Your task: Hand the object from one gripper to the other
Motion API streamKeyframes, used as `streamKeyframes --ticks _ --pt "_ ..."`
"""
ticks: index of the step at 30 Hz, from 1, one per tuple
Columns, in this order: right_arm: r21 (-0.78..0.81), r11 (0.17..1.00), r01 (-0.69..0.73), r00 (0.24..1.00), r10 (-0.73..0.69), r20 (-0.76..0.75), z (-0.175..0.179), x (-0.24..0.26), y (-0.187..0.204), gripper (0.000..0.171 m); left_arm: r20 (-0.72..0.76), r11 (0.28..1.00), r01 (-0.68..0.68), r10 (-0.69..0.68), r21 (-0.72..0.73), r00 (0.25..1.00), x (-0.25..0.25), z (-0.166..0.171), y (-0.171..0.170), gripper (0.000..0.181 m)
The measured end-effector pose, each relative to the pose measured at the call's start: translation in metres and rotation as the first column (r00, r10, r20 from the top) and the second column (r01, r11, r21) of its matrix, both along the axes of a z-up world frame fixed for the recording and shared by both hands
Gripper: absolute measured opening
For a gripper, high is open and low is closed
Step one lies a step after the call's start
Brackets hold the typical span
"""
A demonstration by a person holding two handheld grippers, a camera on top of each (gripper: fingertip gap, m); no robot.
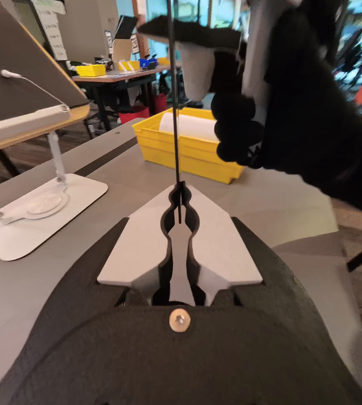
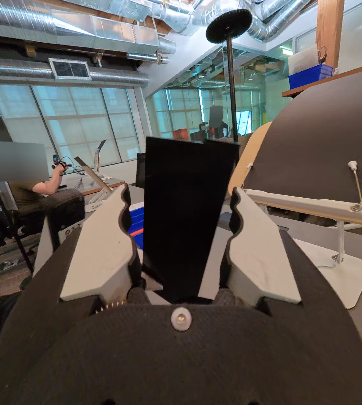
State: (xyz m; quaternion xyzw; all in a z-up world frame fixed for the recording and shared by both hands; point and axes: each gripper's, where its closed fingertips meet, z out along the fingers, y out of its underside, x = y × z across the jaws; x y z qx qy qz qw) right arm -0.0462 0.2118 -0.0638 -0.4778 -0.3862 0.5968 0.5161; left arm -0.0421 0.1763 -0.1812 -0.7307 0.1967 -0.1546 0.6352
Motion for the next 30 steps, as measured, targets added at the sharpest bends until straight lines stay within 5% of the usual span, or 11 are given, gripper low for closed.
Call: streamKeyframes --ticks 4,11,16,25,30 --pt "-0.015 0.996 -0.086 0.996 0.086 -0.005 -0.01 0.01 -0.009 0.084 0.24 0.996 0.092 -0.092 0.011 0.966 -0.004 0.022 -0.007 0.0" --pt "-0.202 0.954 -0.22 0.968 0.189 -0.163 -0.03 0.015 -0.022 0.067 0.572 0.969 0.162 -0.242 0.188 0.784 -0.014 0.069 -0.02 0.0" --pt "-0.268 0.906 -0.327 0.933 0.264 -0.246 -0.038 0.002 -0.044 0.046 0.657 0.949 0.172 -0.308 0.265 0.688 -0.01 0.084 -0.022 0.0" --pt "-0.262 0.888 -0.378 0.905 0.295 -0.306 -0.03 0.0 -0.05 0.001 0.692 0.941 0.176 -0.333 0.29 0.641 0.002 0.08 -0.017 0.0" --pt "-0.221 0.914 -0.34 0.925 0.283 -0.254 -0.03 0.002 -0.048 0.0 0.704 0.94 0.192 -0.338 0.282 0.624 0.004 0.077 -0.015 0.0"
